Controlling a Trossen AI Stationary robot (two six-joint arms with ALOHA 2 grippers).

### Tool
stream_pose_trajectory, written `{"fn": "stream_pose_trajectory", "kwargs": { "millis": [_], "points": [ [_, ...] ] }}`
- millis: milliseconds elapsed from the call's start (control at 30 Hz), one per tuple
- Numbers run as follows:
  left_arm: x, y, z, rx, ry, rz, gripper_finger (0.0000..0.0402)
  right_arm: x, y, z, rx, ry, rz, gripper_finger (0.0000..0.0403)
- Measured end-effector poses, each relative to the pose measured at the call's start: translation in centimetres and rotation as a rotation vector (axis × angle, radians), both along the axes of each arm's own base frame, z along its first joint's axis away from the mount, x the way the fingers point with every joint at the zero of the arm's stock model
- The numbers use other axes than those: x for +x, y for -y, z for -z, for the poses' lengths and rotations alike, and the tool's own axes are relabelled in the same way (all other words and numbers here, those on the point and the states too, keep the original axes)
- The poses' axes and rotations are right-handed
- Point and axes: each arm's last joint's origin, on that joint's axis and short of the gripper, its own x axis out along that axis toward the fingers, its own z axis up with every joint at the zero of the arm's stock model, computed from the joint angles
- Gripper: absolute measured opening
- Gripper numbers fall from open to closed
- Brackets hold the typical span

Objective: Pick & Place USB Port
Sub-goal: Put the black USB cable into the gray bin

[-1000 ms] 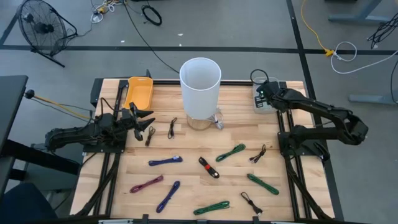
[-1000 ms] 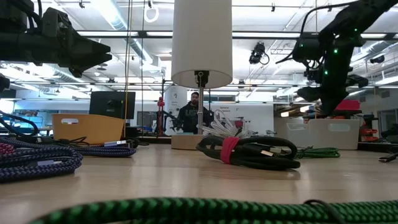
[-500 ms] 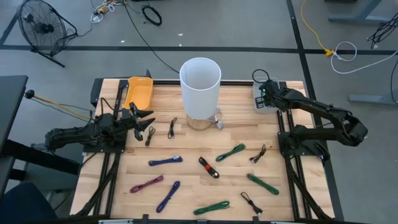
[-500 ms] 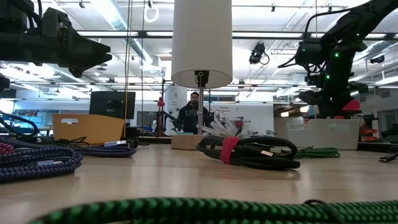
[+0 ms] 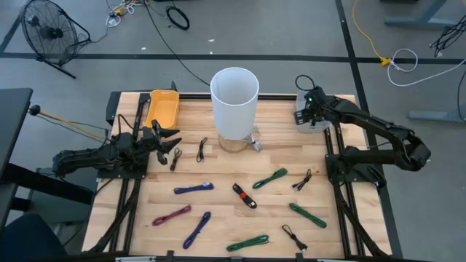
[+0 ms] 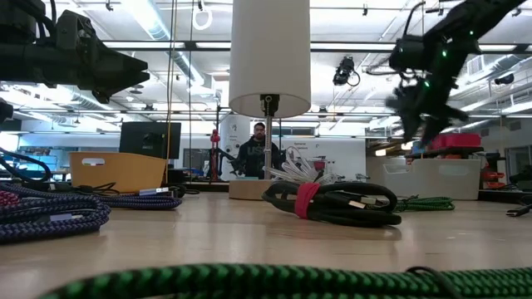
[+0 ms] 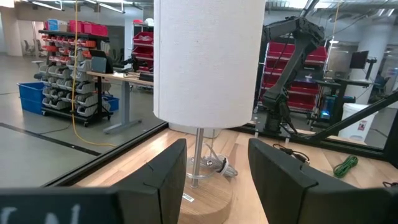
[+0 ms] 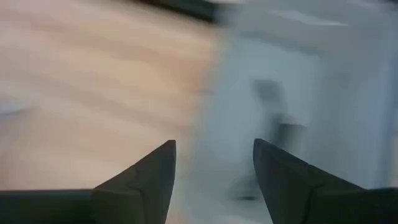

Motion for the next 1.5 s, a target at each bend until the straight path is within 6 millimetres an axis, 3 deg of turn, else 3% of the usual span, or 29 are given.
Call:
{"fn": "stream_pose_trajectory", "kwargs": {
  "millis": [167,300,433,567,733,900,1033,1333,1500],
  "points": [
    [0.0,0.0,0.0,0.0,0.0,0.0,0.0177,2.7,-1.2,-1.9,0.158,0.339,-0.324,0.0208],
    [0.0,0.0,0.0,0.0,0.0,0.0,0.0177,4.9,-3.5,-2.5,0.274,0.495,-0.507,0.0208],
    [0.0,0.0,0.0,0.0,0.0,0.0,0.0177,7.0,-7.3,-2.9,0.354,0.542,-0.689,0.0207],
    [0.0,0.0,0.0,-0.003,0.001,0.003,0.0177,9.1,-12.2,-4.1,0.363,0.649,-0.947,0.0207],
    [0.0,0.0,0.0,-0.024,0.007,0.007,0.0177,9.5,-18.0,-4.6,0.333,0.653,-1.077,0.0207],
    [0.0,0.0,0.0,-0.025,0.006,0.007,0.0177,8.2,-22.0,-3.8,0.386,0.545,-1.008,0.0207],
    [0.0,0.0,0.0,-0.025,0.005,0.007,0.0177,6.3,-23.8,-2.5,0.356,0.364,-0.876,0.0207],
    [0.0,0.0,0.0,-0.025,0.005,0.007,0.0177,3.3,-23.5,0.0,0.42,0.035,-0.371,0.0207],
    [0.0,0.0,0.0,-0.025,0.005,0.007,0.0177,2.5,-23.4,1.7,0.461,-0.175,-0.115,0.0207]
  ]
}}
